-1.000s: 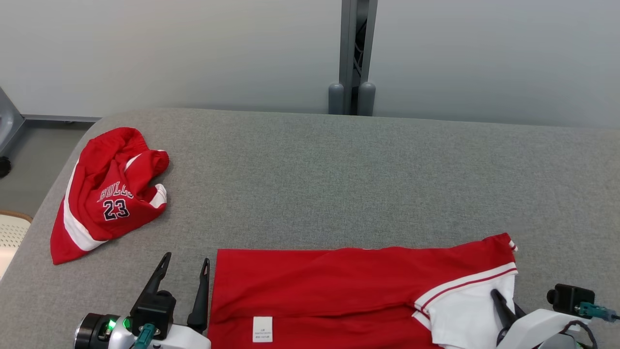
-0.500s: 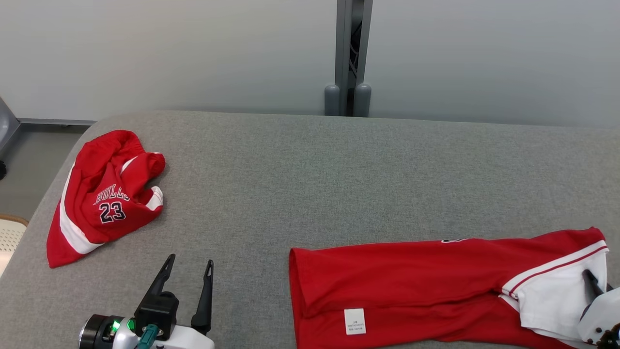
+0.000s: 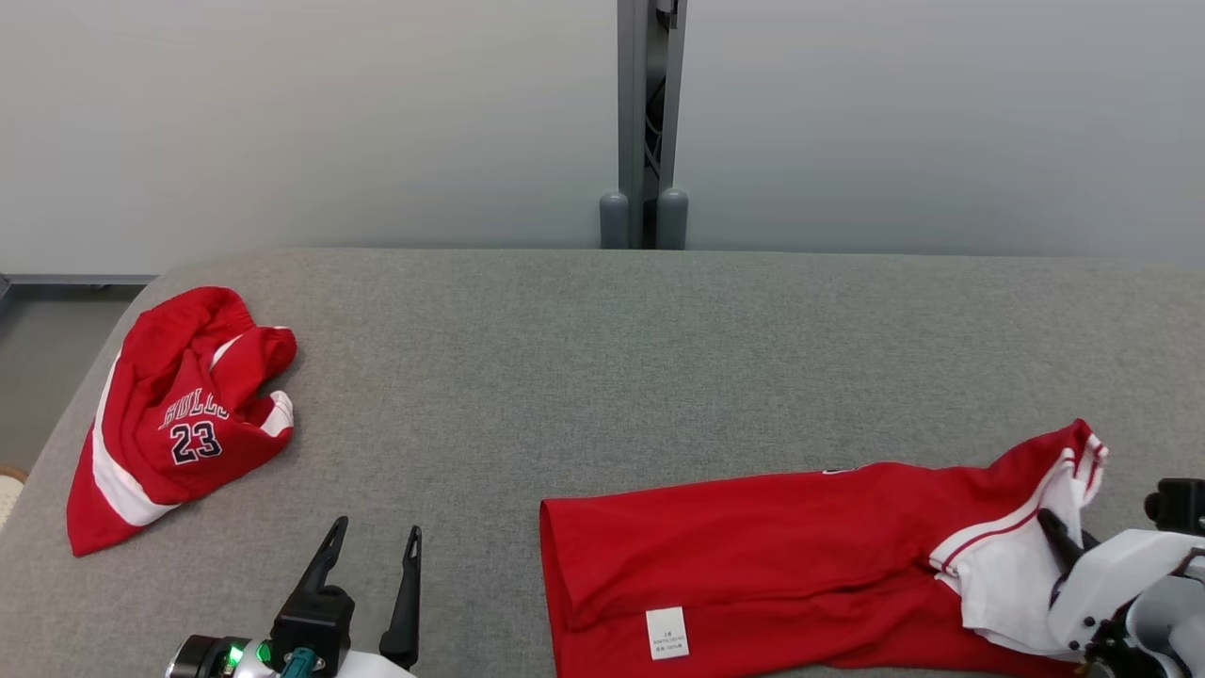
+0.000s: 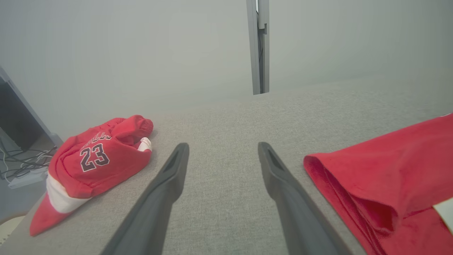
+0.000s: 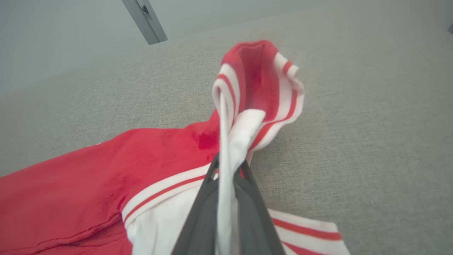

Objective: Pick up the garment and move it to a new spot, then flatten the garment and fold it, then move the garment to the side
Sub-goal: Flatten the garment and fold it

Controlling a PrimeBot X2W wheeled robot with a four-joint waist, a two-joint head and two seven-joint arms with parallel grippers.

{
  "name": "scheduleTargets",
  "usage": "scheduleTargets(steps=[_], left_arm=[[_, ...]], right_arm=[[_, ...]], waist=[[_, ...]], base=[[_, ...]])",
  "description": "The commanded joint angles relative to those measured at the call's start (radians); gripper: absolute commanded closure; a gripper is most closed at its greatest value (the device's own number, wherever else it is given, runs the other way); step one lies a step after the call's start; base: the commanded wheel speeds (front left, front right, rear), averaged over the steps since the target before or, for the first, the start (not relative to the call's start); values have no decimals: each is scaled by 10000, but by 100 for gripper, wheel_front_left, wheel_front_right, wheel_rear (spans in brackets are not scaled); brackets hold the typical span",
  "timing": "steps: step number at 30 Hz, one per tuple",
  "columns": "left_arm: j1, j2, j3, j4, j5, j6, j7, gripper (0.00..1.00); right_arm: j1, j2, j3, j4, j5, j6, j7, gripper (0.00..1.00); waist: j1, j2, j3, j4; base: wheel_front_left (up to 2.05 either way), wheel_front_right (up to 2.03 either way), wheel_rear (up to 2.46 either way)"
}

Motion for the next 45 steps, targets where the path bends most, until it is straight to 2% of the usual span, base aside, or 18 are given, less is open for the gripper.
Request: scheduleTargets(steps=[1, 10, 17, 25, 31, 35, 37, 40, 45], left_arm=[[8, 30, 44, -4, -40, 38, -30, 0], [125, -102, 15, 70, -57, -27, -32, 0], [170, -140, 82, 109, -25, -65, -30, 0], [112, -190, 143, 152, -73, -28, -30, 0], [40, -240, 106, 241, -155, -8, -30, 0], [67, -263, 44, 317, -149, -36, -32, 0], [73, -278, 49, 348, -168, -12, -30, 0], [48, -287, 17, 403, -146, -60, -32, 0], [-42, -290, -20, 429, -106, -90, -30, 0]], right_arm=[[128, 60, 30, -145, 150, -4, 98, 100], [840, 348, -98, -2436, 1407, -4, 1504, 100], [1434, 1164, -450, -3599, 2072, -2, 2173, 100], [1398, 2796, -1411, -3745, 2921, -2, 2686, 100], [1168, 3652, -1886, -3340, 3277, -2, 2913, 100], [1302, 3842, -1634, -3246, 3585, -2, 3136, 100], [1350, 3865, -1419, -3455, 4236, -2, 3149, 100], [1244, 3873, -481, -3744, 5404, -2, 2703, 100], [870, 3869, 439, -3606, 6083, 0, 2106, 100]], waist=[[0, -1, -76, -82], [0, -1, -328, -332], [0, -1, -346, -281], [0, -1, -207, -166], [0, -1, -184, 68], [0, -1, -166, 249], [0, -1, -159, 325], [0, -1, -117, 493], [0, -1, -74, 717]], base=[[0, 0, 0], [0, 0, 0], [0, 0, 0], [0, 0, 0], [0, 0, 0], [0, 0, 0], [0, 0, 0], [0, 0, 0], [0, 0, 0]])
